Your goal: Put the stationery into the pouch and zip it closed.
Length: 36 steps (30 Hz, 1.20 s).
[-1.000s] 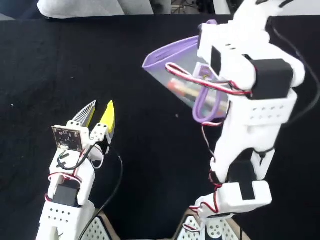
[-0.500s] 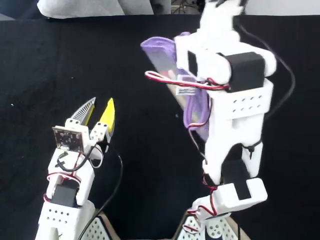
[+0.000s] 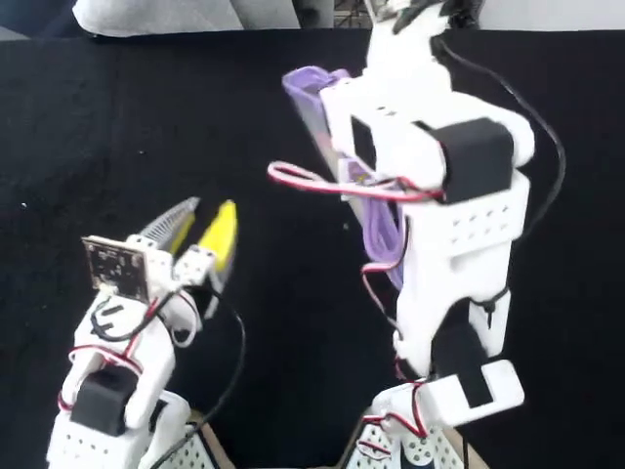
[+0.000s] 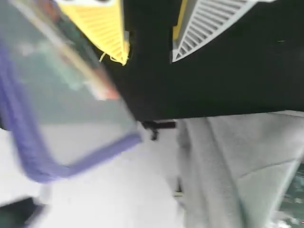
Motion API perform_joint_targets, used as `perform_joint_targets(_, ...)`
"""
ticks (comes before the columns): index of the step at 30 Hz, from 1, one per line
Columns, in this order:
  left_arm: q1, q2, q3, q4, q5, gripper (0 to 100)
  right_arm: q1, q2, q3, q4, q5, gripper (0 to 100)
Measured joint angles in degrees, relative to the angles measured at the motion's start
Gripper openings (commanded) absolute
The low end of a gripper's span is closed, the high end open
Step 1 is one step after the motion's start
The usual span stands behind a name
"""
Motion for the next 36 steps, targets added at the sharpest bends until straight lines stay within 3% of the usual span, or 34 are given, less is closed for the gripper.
perform_joint_targets(6,9.05,-0.18,-2.9,5.1,2.11,22,-4.75,-0.26,0.0,0.0,0.09,1.1)
perform_joint_targets(22,10.46,-0.09,-3.25,5.89,4.4,22,-12.66,2.29,0.0,0.0,-2.73,1.1)
perform_joint_targets(28,9.67,-0.09,-3.25,6.33,4.4,22,-19.08,2.55,0.0,-0.35,-2.73,1.1)
perform_joint_targets(36,0.18,-0.53,-5.19,12.48,4.66,22,-22.42,3.6,0.18,-1.05,-2.73,1.1)
